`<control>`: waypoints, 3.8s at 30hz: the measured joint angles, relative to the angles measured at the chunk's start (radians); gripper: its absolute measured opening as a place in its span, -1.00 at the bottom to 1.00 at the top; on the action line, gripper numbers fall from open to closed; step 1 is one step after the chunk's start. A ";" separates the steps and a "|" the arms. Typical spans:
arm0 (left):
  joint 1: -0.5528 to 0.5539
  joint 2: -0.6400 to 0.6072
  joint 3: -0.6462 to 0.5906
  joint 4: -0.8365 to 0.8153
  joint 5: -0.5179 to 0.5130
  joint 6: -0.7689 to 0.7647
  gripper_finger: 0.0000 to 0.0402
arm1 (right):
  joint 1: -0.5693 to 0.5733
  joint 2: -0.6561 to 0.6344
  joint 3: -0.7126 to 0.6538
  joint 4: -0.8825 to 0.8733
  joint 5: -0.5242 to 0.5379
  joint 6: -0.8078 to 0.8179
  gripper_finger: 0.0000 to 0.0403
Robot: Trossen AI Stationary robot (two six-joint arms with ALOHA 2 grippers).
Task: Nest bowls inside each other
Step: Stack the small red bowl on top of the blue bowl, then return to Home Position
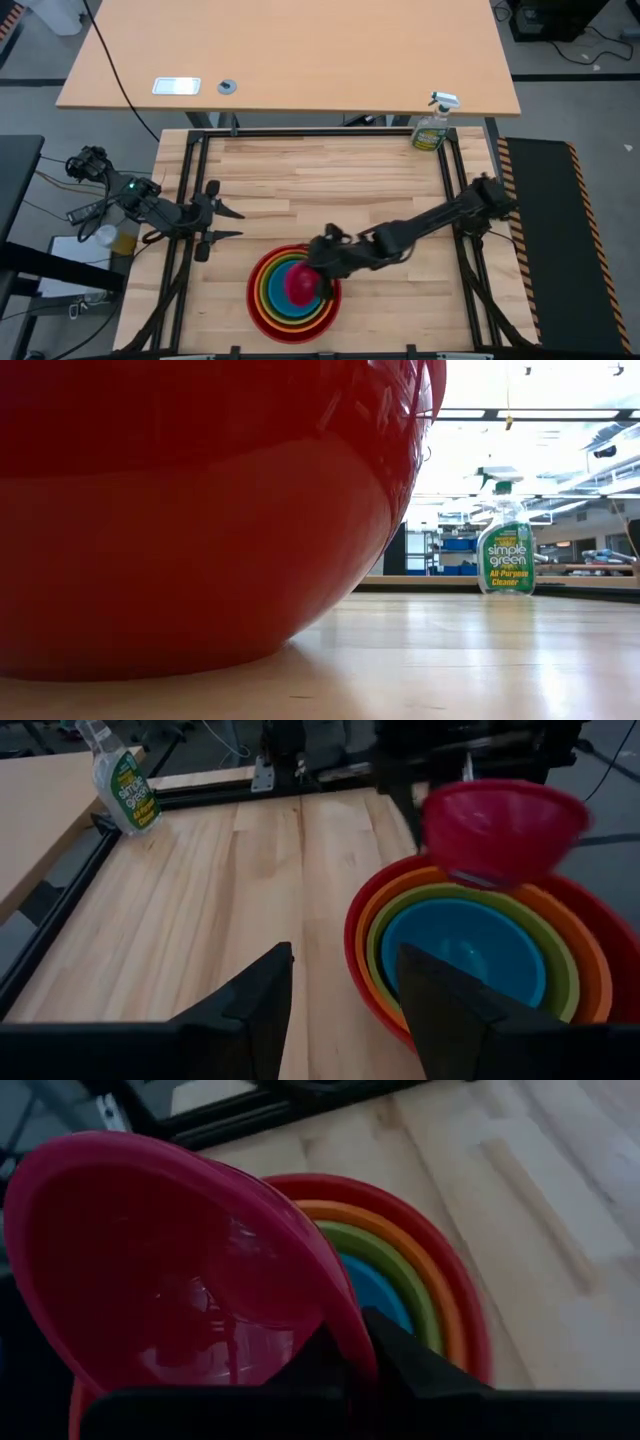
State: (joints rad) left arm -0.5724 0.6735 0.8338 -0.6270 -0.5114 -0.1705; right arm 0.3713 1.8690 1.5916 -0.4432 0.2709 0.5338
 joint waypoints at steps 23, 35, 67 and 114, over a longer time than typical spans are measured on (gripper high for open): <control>0.000 0.000 0.000 -0.058 0.000 -0.072 -0.10 | -0.091 0.405 0.340 -0.282 -0.265 -0.078 -0.72; 0.000 0.000 0.000 -0.058 0.000 -0.070 -0.10 | -0.087 0.303 0.340 -0.394 -0.210 -0.027 -0.09; -0.067 -0.034 -0.463 0.928 -0.008 0.214 -0.10 | -0.094 -0.507 -0.564 -0.035 0.200 0.005 -0.24; -0.066 -0.275 -0.778 1.150 0.287 0.121 -0.10 | -0.189 -1.839 -1.504 0.216 0.286 -0.007 -0.33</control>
State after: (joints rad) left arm -0.6380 0.3985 0.0559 0.5228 -0.2245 -0.0491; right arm 0.1827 0.0298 0.0875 -0.2271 0.5569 0.5267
